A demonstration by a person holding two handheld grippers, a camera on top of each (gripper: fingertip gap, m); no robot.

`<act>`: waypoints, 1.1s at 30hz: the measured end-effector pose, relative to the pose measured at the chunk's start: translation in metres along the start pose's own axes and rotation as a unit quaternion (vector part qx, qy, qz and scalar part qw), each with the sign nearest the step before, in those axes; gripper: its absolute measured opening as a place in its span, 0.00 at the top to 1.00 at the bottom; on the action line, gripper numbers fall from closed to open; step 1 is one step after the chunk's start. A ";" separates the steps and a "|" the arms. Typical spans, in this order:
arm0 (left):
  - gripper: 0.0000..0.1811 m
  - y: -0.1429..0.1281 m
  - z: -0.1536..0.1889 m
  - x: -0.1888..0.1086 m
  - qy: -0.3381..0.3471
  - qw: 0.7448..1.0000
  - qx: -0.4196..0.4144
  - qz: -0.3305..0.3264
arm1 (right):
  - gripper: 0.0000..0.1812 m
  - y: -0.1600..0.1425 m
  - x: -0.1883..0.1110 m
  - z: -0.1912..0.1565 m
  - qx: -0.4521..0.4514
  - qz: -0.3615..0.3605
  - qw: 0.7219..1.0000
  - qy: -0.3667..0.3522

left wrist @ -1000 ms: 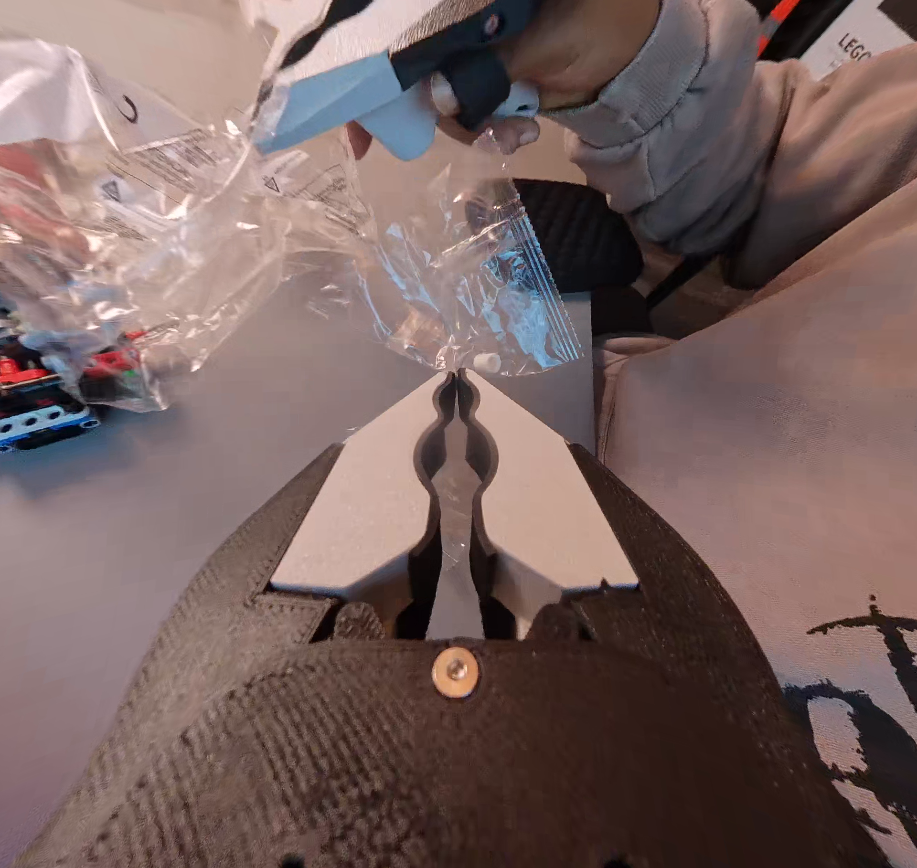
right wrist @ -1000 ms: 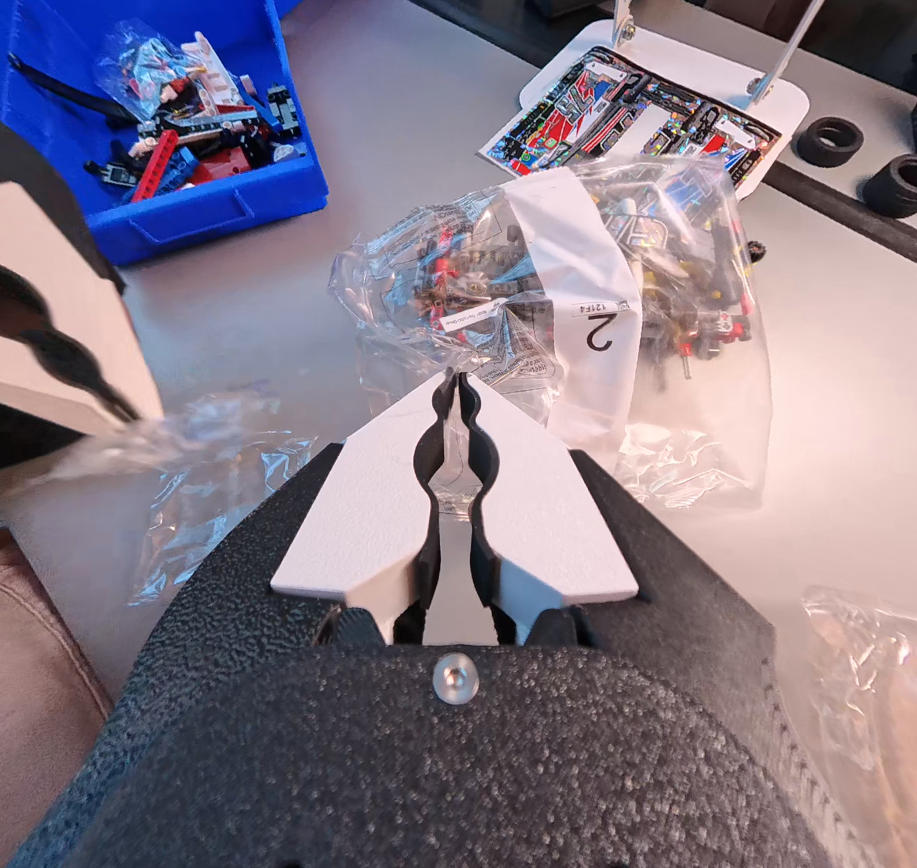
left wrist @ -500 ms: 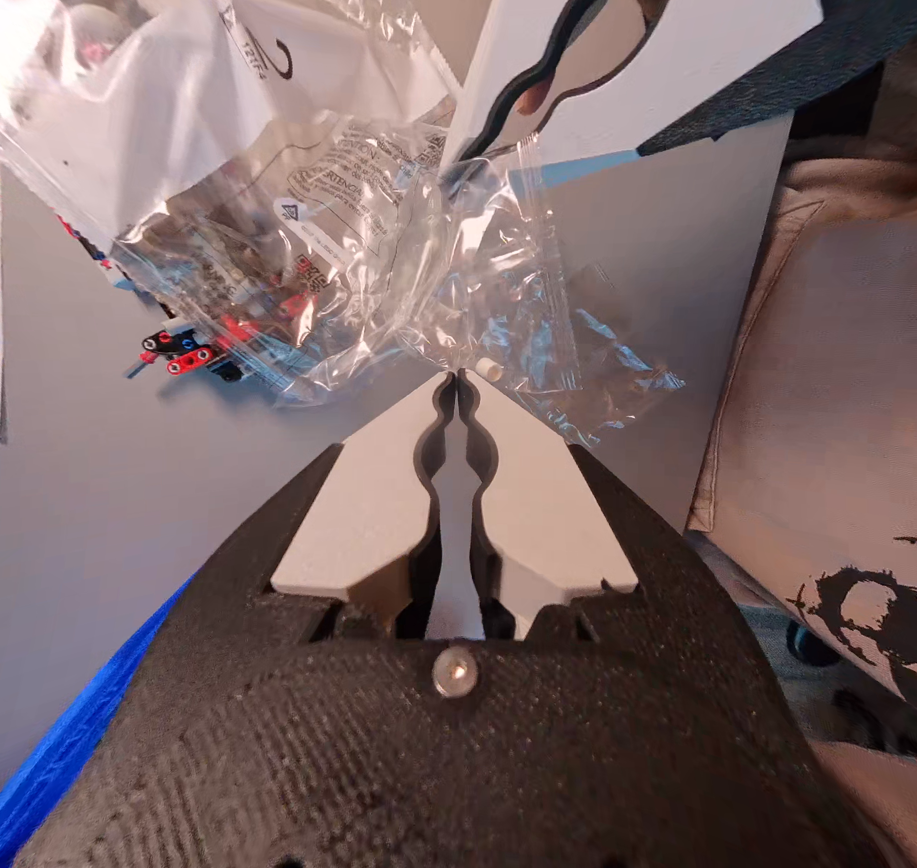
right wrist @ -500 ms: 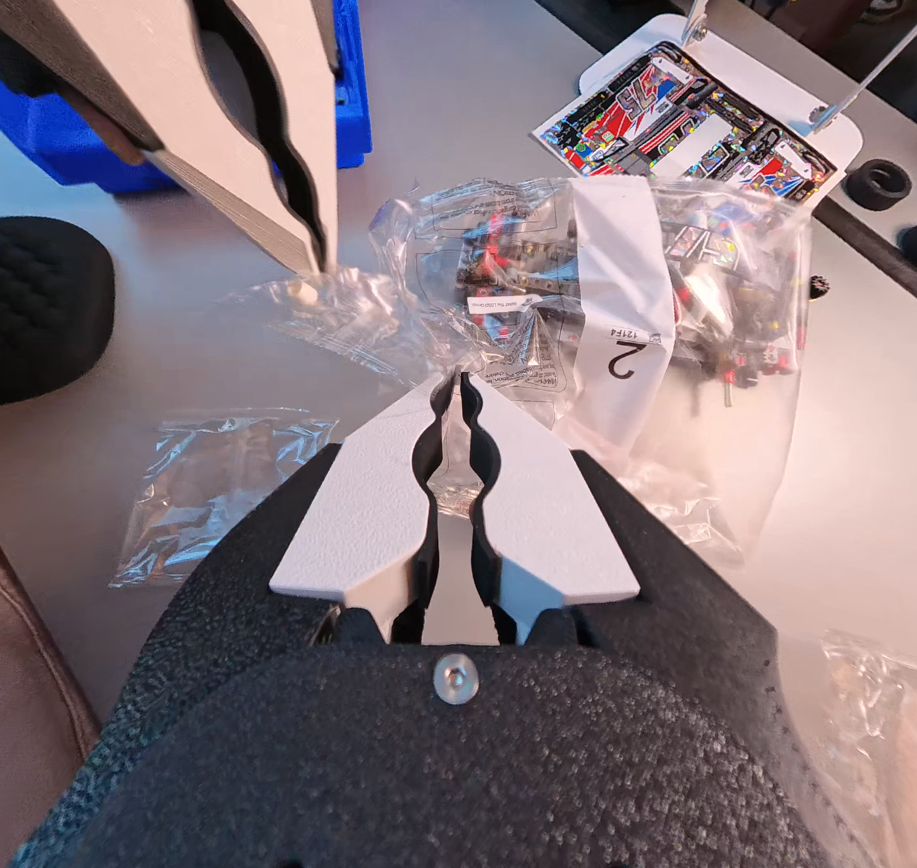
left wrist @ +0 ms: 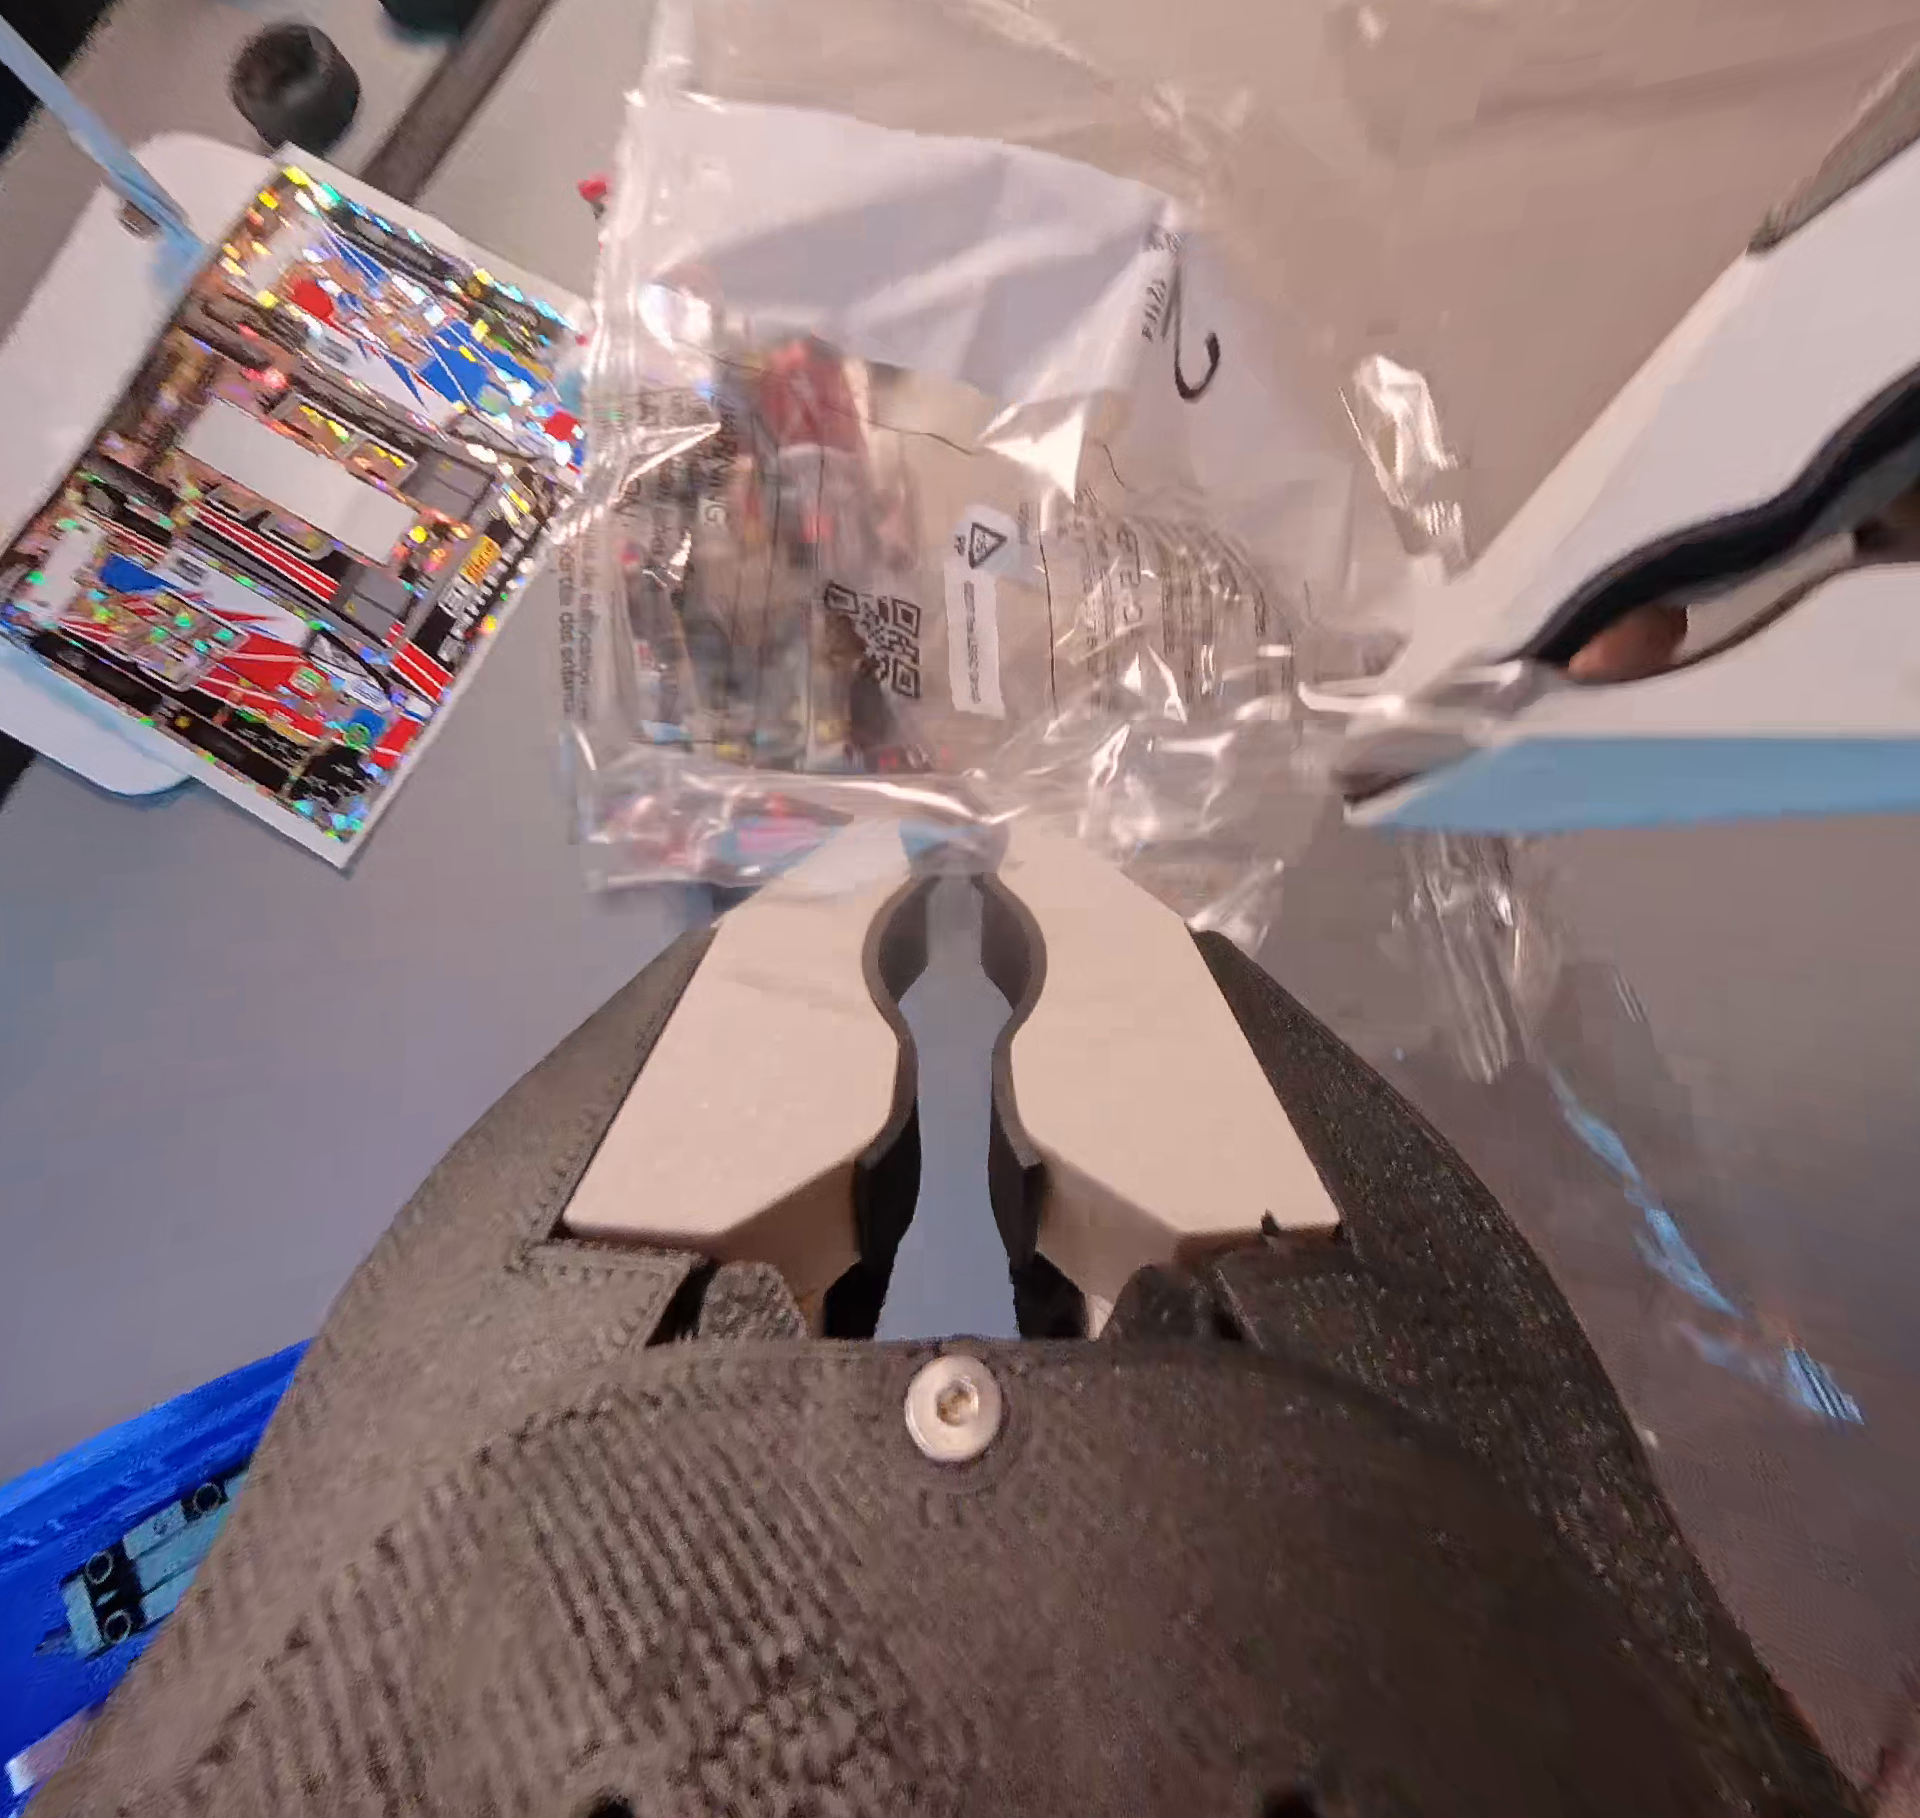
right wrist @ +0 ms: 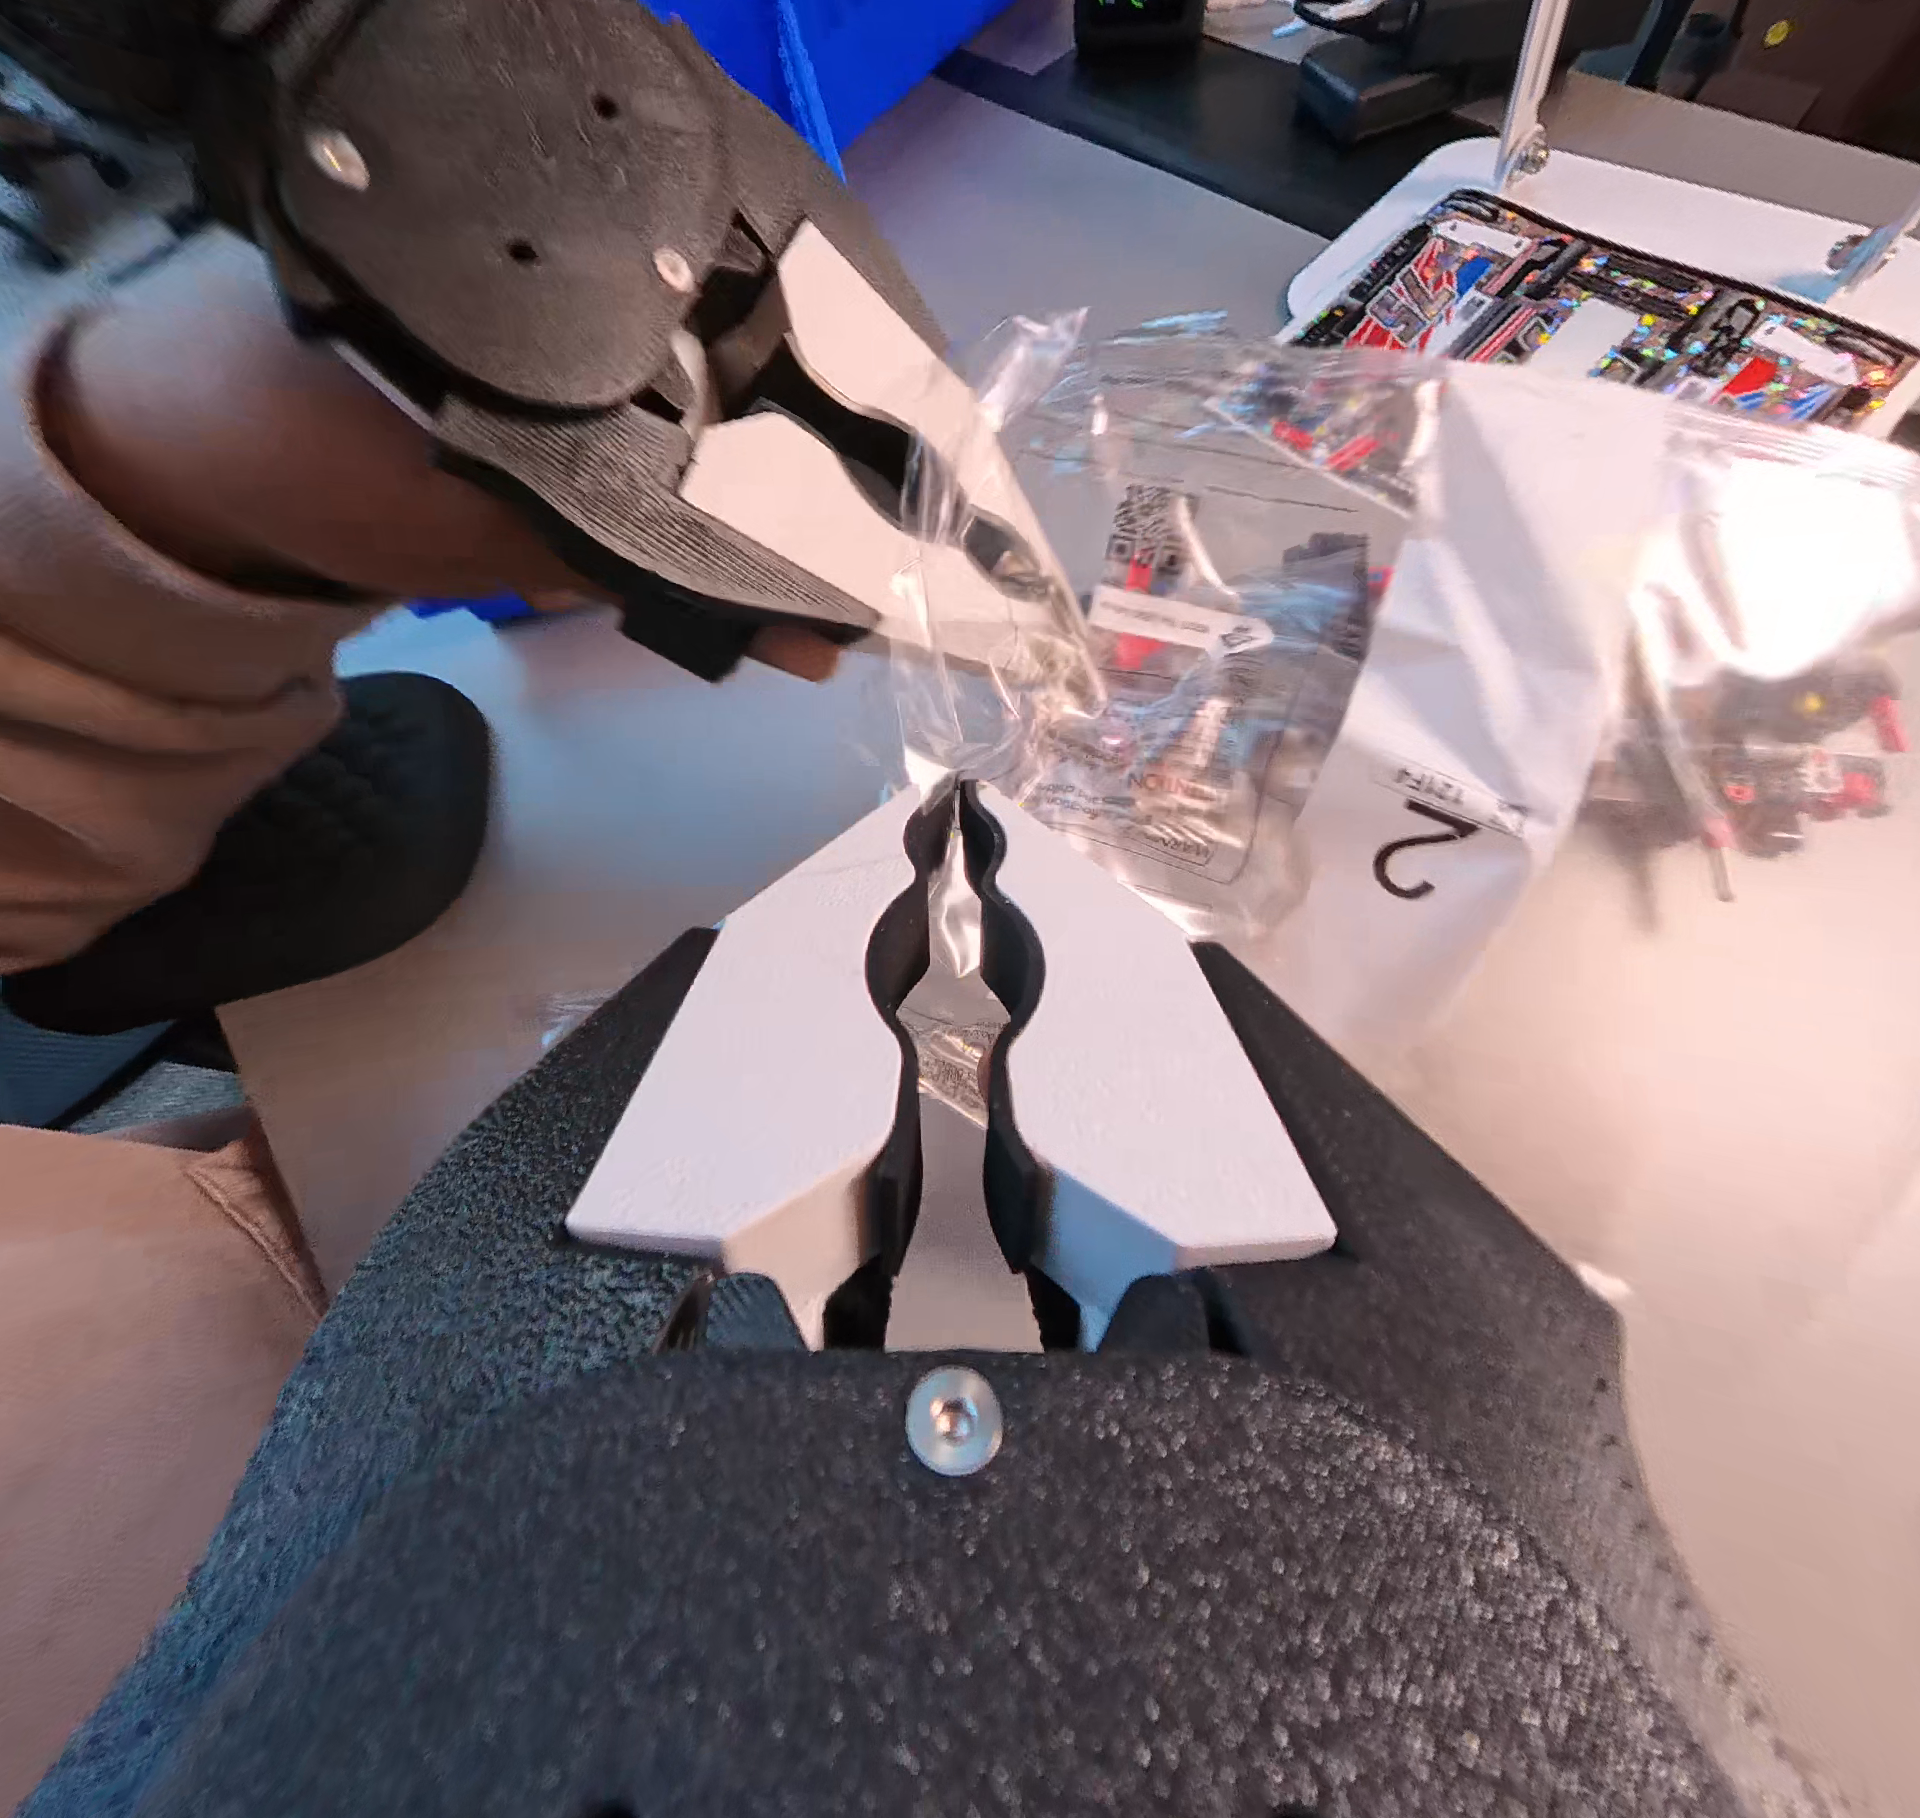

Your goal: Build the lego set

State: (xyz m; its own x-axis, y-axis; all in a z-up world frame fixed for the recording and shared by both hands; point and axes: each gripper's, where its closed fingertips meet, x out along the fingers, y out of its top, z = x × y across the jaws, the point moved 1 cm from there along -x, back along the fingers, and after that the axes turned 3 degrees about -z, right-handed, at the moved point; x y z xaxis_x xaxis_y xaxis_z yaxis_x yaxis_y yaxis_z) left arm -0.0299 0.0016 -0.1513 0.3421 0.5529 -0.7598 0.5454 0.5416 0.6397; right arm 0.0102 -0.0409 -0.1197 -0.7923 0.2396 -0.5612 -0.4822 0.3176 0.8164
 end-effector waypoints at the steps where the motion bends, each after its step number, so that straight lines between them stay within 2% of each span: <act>1: 1.00 0.008 0.001 0.003 0.012 1.000 -0.006 0.027 | 1.00 0.002 0.001 -0.003 0.007 0.007 1.000 0.005; 2: 0.99 0.014 0.004 0.004 0.009 0.999 -0.013 0.051 | 1.00 0.004 0.001 -0.004 0.015 0.015 1.000 0.005; 4: 0.87 0.021 0.011 0.002 -0.009 0.996 -0.026 0.081 | 1.00 0.006 -0.002 0.002 0.035 0.027 0.999 -0.001; 7: 0.77 0.025 0.016 -0.021 -0.042 0.992 -0.028 0.115 | 1.00 0.004 -0.010 0.019 0.064 0.037 0.997 -0.017; 10: 0.75 0.029 0.024 -0.065 -0.091 0.978 -0.043 0.181 | 1.00 0.001 -0.021 0.039 0.092 0.052 0.994 -0.038; 11: 0.77 0.022 0.030 -0.074 -0.114 0.976 -0.046 0.182 | 1.00 0.000 -0.024 0.045 0.097 0.056 0.993 -0.046; 13: 0.76 -0.010 0.052 -0.075 -0.169 0.976 -0.049 0.127 | 1.00 -0.002 -0.031 0.057 0.097 0.064 0.991 -0.072; 15: 0.68 -0.059 0.077 -0.058 -0.214 0.975 -0.053 0.028 | 1.00 -0.004 -0.037 0.065 0.092 0.068 0.989 -0.092; 17: 0.65 -0.107 0.091 -0.037 -0.213 0.974 -0.053 -0.057 | 1.00 -0.005 -0.040 0.066 0.092 0.072 0.989 -0.095; 19: 0.66 -0.126 0.104 -0.026 -0.230 0.967 -0.072 -0.081 | 1.00 -0.004 -0.042 0.068 0.085 0.074 0.988 -0.105; 21: 0.75 -0.124 0.109 -0.023 -0.223 0.969 -0.074 -0.071 | 1.00 -0.003 -0.043 0.068 0.077 0.075 0.988 -0.113; 23: 0.90 -0.126 0.110 -0.018 -0.183 0.980 -0.026 -0.079 | 1.00 -0.002 -0.043 0.066 0.069 0.074 0.988 -0.115; 26: 1.00 -0.123 0.123 -0.016 -0.207 0.976 0.000 -0.067 | 1.00 0.000 -0.045 0.067 0.060 0.072 0.988 -0.122; 28: 1.00 -0.114 0.120 -0.019 -0.226 0.973 -0.021 -0.037 | 1.00 0.000 -0.046 0.068 0.058 0.071 0.988 -0.123; 30: 1.00 -0.093 0.115 -0.033 -0.258 0.964 -0.060 0.023 | 1.00 -0.002 -0.047 0.068 0.055 0.068 0.988 -0.127; 33: 1.00 -0.055 0.094 -0.060 -0.267 0.950 -0.105 0.123 | 1.00 -0.007 -0.044 0.068 0.041 0.055 0.988 -0.138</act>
State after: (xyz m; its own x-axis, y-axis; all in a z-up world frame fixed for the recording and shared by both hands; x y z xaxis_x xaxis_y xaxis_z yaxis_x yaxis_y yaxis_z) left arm -0.0088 -0.1208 -0.1522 0.8091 0.3094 -0.4996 0.2533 0.5834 0.7717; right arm 0.0742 0.0089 -0.1101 -0.7008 0.5136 -0.4950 -0.3585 0.3463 0.8669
